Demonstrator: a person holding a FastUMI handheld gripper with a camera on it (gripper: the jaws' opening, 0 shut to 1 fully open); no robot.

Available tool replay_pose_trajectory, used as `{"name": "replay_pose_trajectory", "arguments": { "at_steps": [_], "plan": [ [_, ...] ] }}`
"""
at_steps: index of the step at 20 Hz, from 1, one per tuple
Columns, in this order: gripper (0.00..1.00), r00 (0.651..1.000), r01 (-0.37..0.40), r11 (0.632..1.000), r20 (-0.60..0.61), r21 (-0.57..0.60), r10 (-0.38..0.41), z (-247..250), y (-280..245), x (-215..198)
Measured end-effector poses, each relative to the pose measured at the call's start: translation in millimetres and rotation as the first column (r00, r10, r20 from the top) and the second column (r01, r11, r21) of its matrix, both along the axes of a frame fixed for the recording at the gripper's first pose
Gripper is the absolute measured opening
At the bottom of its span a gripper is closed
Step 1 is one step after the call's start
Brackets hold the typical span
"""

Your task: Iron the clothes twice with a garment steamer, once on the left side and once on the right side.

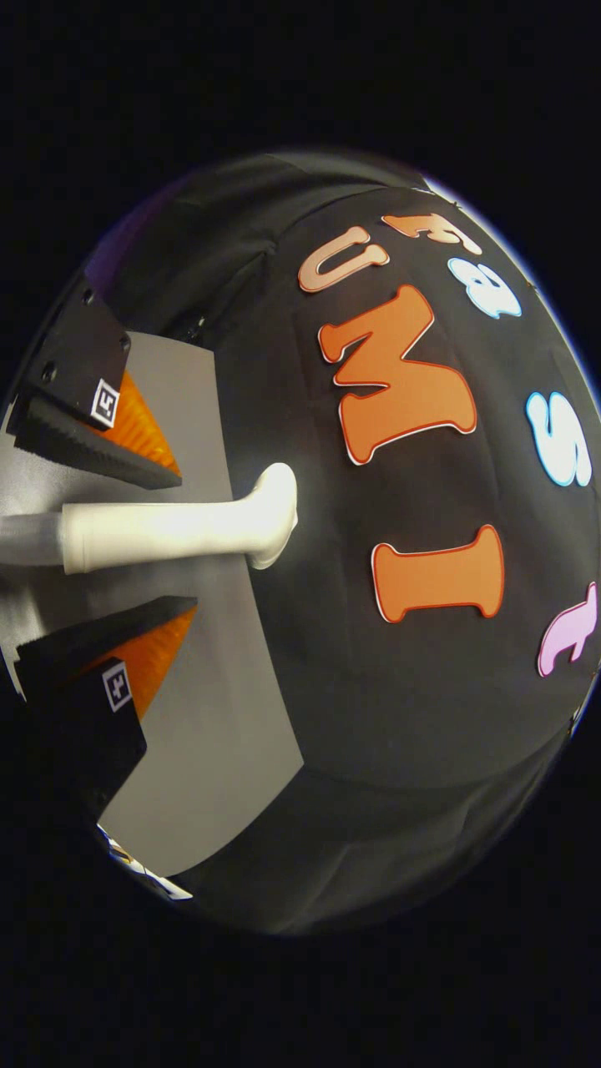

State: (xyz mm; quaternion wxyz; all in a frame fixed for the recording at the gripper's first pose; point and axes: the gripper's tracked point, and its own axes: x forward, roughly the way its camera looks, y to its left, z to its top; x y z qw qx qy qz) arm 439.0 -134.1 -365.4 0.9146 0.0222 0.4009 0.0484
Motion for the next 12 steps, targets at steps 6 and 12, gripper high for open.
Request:
{"name": "replay_pose_trajectory", "arguments": {
  "at_steps": [6,12],
  "plan": [
    [0.53,0.996,0.002,0.999,-0.086,0.053,0.003,-11,3,-5],
    [0.39,0.999,0.028,0.999,-0.026,0.026,-0.028,4,3,-8]
  ]
}}
